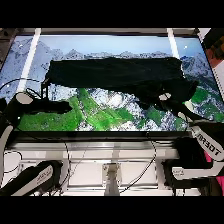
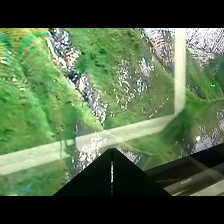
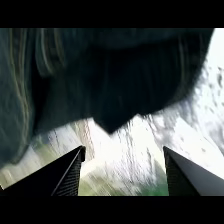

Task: Fold the clothes and pants, and hang the long-sleeved shirts on hangers.

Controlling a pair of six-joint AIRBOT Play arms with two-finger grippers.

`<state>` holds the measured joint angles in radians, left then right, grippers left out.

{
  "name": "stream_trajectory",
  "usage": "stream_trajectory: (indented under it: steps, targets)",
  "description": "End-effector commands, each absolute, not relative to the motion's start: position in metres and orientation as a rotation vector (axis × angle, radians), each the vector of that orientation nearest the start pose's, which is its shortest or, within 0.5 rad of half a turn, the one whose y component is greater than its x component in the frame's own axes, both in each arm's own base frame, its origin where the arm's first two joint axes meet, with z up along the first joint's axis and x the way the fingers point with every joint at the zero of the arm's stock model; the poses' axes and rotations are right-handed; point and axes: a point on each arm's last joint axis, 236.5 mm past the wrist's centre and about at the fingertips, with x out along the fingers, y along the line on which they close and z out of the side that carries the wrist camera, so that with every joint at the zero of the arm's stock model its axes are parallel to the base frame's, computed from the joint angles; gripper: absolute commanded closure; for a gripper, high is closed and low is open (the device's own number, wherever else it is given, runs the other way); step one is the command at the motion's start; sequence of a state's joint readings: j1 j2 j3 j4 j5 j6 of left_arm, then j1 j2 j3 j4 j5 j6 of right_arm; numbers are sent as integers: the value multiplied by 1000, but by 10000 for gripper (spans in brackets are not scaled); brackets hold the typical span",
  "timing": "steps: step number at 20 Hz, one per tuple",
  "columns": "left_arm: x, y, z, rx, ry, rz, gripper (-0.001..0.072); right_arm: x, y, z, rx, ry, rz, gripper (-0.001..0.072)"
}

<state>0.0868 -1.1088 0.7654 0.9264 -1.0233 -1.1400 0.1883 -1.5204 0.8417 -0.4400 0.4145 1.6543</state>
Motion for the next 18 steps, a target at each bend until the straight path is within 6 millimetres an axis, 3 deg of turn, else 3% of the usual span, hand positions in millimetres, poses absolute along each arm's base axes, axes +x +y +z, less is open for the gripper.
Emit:
stream_trajectory:
  steps: [1,6,7,9,12,14,16,18]
  targets:
    - [324,-94,-21,-342,1196,-429,698,458,170,-96,1162,1038,-70,152]
    - [324,-94,-21,-342,1196,-429,697,466,173,-120,1168,1074,-92,179]
    - [324,-94,-21,-342,1196,-429,697,466,173,-121,1169,1075,-96,275]
    - [324,-94,-21,-342,1195,-428,697,464,175,-120,1171,1087,-88,687]
    - [325,-93,-21,-340,1188,-423,697,444,198,-103,1158,1194,36,695]
    - [333,-90,-20,-337,1159,-404,698,417,227,-57,1068,1300,305,695]
    - [339,-87,-19,-335,1135,-389,698,370,257,26,972,1377,636,696]
    - [339,-87,-19,-334,1134,-388,698,322,271,127,868,1332,902,696]
